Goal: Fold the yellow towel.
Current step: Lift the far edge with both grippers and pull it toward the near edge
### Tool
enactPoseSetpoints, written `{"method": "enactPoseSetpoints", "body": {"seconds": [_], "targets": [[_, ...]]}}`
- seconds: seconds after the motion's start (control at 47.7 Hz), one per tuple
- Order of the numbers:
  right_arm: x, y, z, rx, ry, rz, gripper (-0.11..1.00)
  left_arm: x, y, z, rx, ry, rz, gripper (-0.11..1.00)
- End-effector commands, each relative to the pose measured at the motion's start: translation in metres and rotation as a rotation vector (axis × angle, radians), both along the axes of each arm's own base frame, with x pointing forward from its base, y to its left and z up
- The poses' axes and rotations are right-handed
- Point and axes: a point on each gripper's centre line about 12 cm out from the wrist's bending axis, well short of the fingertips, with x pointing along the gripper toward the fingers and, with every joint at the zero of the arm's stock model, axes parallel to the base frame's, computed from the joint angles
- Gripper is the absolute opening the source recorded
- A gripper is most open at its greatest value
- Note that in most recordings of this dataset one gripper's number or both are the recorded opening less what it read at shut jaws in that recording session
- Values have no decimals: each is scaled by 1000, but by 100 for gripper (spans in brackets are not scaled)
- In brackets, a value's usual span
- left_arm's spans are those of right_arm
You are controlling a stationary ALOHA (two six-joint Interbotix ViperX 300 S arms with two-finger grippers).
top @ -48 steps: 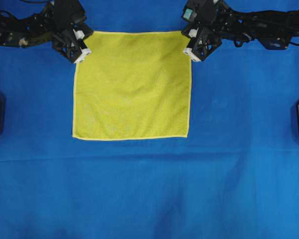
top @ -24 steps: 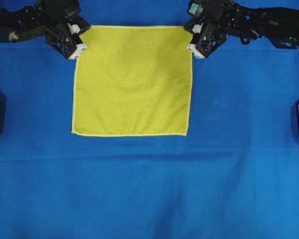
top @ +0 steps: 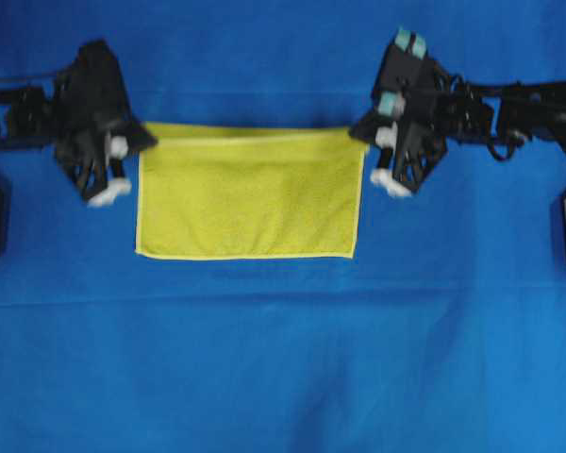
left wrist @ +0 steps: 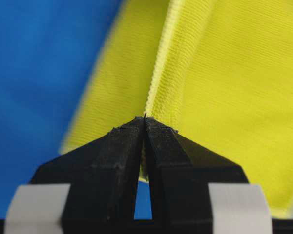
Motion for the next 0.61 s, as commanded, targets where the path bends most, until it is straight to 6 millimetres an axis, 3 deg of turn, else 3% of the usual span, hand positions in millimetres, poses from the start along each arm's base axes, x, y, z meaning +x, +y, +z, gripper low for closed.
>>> {"method": "enactPoseSetpoints", "body": {"seconds": [0.0, 0.168, 0.587], "targets": [[3, 17, 8, 17, -29, 30, 2, 0, -22, 3, -39, -22, -37, 1], [8, 41, 5, 44, -29, 77, 2, -3, -50, -6, -78, -11, -105, 1], [14, 48, -13, 66, -6, 84, 2, 4, -55, -27, -79, -36, -119, 1]]}}
